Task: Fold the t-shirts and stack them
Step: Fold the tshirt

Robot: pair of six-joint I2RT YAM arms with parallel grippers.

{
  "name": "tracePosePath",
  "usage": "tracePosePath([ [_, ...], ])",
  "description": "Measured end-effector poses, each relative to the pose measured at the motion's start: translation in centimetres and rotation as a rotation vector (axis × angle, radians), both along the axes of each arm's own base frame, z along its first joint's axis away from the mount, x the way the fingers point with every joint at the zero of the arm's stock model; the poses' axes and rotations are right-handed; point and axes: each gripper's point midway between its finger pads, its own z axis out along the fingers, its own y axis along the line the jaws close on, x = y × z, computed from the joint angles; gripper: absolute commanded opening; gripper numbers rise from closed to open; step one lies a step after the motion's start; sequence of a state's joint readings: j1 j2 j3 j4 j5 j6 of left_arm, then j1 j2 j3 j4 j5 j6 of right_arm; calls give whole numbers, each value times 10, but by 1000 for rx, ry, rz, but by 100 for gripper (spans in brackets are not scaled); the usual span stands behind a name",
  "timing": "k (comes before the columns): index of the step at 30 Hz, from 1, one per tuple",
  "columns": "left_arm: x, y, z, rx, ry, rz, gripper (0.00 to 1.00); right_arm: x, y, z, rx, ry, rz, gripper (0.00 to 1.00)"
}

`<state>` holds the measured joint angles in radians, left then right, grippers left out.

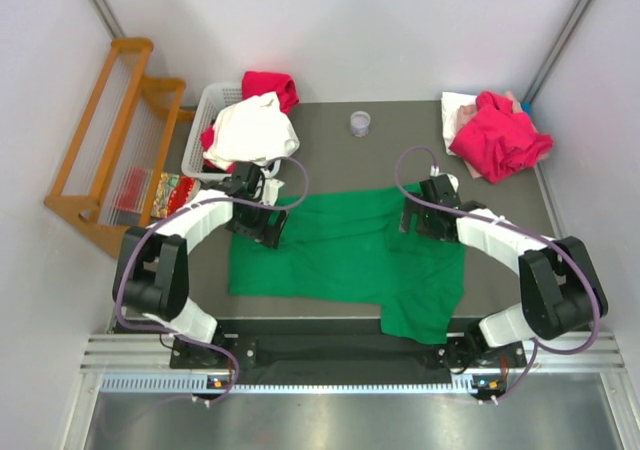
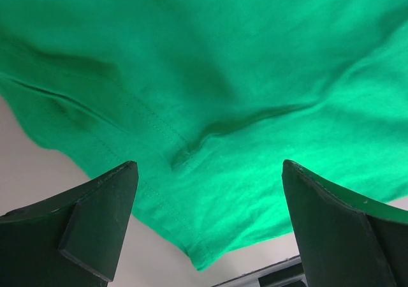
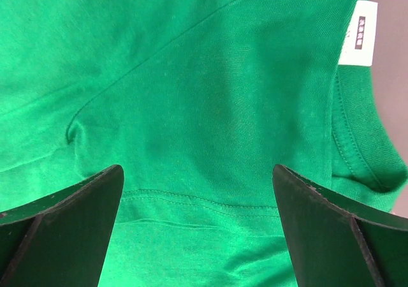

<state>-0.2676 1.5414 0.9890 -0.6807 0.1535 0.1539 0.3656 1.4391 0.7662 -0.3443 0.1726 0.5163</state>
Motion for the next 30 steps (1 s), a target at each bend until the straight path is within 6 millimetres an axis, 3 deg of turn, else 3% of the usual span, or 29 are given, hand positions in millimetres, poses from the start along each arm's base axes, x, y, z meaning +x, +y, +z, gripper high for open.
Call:
tracePosePath([
  [6,-2,9,-30,35,114,55,99,2,-1,5,8,-14,-5,100],
  [16,5,15,-29,29,113,96,98,-1,-7,3,7,-12,-9,95],
  [24,4,13,-28,17,117,100,55,-1,-7,3,9,-13,-3,95],
  [27,4,12,-26,9,115,98,51,-1,-7,3,10,-13,-4,96],
  [28,4,12,-26,8,113,95,43,-1,-7,3,10,-13,-4,96],
  [30,4,12,-24,7,110,95,37,-1,-7,3,11,-13,-4,96],
])
